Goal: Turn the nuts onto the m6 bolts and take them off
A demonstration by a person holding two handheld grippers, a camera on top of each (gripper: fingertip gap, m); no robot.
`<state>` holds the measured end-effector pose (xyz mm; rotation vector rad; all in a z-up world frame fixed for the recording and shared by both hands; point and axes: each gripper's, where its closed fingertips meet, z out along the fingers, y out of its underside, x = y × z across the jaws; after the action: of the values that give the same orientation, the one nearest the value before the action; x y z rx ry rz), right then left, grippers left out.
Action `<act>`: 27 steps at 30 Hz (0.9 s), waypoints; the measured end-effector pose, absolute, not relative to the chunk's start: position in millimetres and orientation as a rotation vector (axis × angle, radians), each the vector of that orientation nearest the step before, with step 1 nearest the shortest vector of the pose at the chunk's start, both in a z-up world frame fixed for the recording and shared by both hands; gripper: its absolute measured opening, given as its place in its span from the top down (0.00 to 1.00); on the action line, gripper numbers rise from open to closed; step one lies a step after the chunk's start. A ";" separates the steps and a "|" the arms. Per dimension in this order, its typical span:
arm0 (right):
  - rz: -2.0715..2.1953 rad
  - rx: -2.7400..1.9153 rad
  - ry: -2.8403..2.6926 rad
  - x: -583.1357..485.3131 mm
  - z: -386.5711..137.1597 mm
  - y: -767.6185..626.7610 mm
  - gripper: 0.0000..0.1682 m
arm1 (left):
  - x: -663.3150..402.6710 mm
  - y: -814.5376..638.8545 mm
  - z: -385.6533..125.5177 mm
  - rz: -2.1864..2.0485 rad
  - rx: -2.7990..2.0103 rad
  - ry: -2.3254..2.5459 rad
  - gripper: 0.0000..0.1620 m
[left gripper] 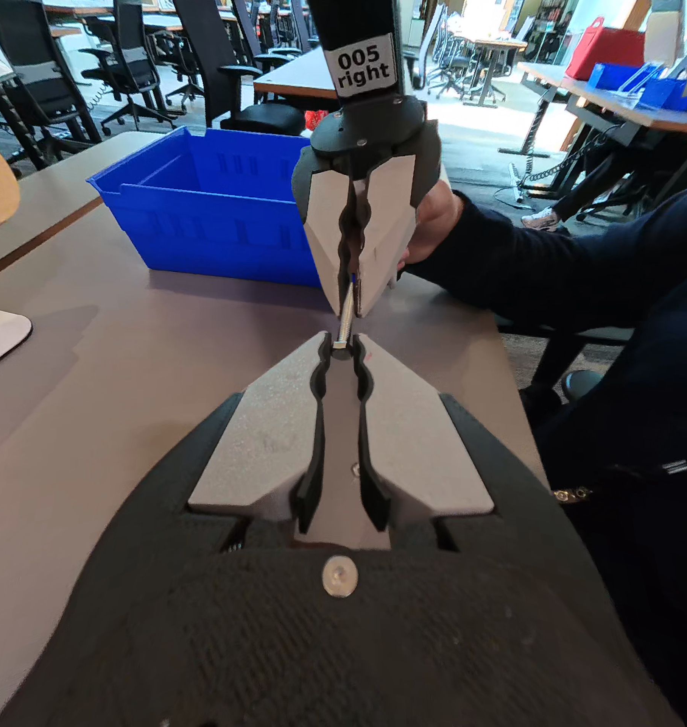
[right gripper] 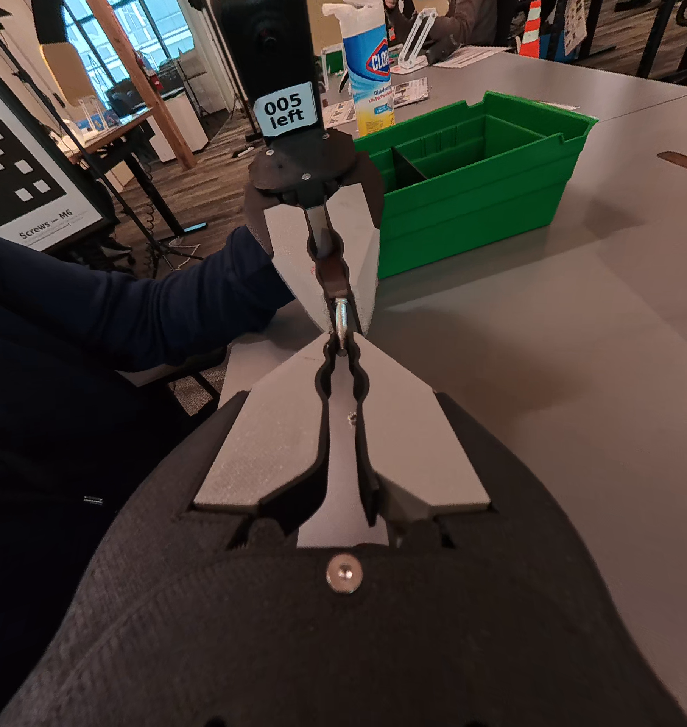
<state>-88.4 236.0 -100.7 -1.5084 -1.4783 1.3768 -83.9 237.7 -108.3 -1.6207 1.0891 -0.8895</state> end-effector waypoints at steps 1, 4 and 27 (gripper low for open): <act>1.383 -1.508 -1.477 -88.4 -100.5 235.6 0.99 | -83.7 236.9 -108.7 -0.893 -1.623 1.091 0.95; 1.418 -1.506 -1.429 -89.8 -95.8 238.2 0.99 | -83.8 238.3 -108.9 -0.882 -1.624 1.087 0.95; 1.293 -1.514 -1.350 -92.6 -98.6 254.7 0.99 | -79.5 261.9 -124.4 -0.344 -1.507 1.184 0.95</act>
<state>-92.6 254.7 -98.6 -1.5137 -1.3501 1.2931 -79.5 261.9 -124.4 -1.5071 1.1836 -0.3444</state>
